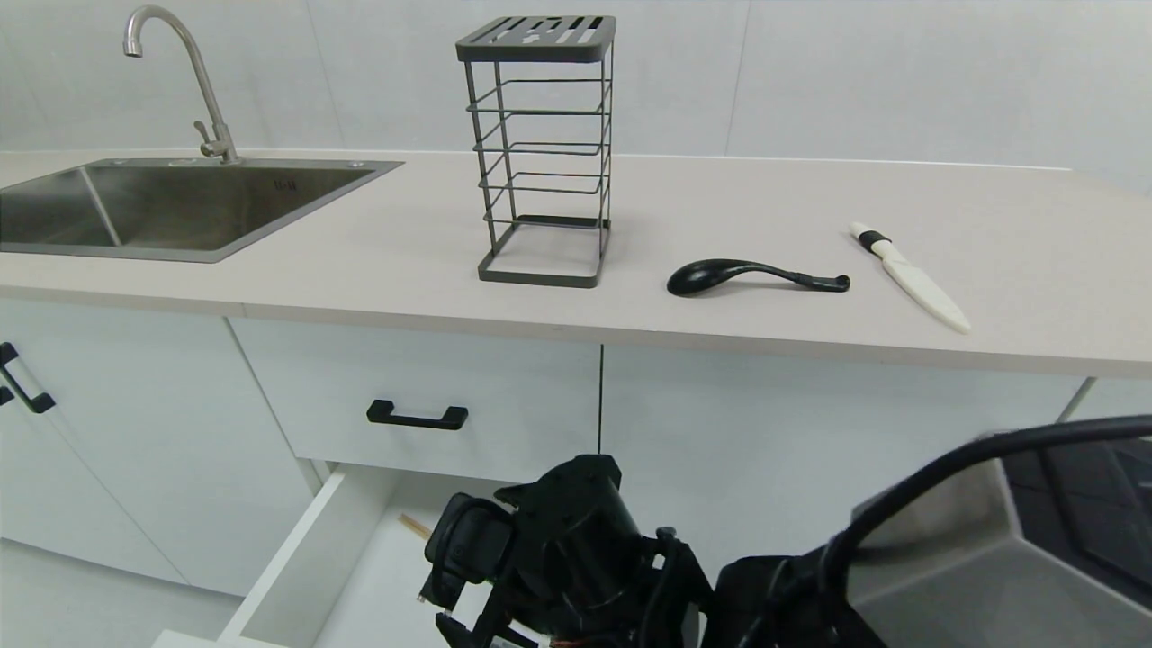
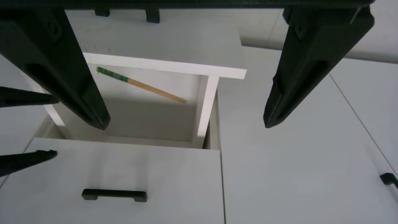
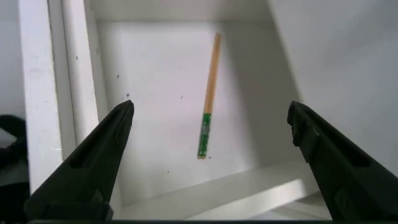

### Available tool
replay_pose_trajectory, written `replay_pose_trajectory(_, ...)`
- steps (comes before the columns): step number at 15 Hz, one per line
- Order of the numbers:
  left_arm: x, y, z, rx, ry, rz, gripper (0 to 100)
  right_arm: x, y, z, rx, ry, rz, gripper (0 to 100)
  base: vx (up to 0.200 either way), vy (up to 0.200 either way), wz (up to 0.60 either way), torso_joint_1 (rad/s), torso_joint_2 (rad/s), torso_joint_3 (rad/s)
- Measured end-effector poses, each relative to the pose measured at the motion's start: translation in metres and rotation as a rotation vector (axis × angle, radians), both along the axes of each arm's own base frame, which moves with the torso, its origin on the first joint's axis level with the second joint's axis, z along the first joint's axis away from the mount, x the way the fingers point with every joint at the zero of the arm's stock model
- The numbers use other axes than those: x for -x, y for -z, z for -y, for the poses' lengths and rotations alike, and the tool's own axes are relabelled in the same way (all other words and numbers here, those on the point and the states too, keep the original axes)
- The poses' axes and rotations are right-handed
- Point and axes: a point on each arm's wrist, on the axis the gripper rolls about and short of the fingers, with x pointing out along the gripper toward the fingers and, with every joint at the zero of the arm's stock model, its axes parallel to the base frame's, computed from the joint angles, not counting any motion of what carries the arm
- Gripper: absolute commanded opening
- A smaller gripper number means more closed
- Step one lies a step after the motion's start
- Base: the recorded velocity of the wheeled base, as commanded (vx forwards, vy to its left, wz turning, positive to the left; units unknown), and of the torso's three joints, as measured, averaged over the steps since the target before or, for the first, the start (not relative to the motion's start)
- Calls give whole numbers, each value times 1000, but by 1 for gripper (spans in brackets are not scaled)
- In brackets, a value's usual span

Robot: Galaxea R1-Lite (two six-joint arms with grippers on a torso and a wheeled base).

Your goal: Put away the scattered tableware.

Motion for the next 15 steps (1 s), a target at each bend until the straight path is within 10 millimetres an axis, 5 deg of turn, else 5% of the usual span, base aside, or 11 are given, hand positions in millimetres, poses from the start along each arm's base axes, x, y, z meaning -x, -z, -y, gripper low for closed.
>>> replay_pose_trajectory(7, 0, 0, 0, 0, 0, 0, 100, 35, 0, 47, 4, -10, 2, 100, 0, 0, 0, 0, 0, 0)
replay_pose_trajectory(15, 0, 0, 0, 0, 0, 0, 100, 49, -2, 60, 25, -10, -10, 100, 0, 0, 0, 85, -269, -156)
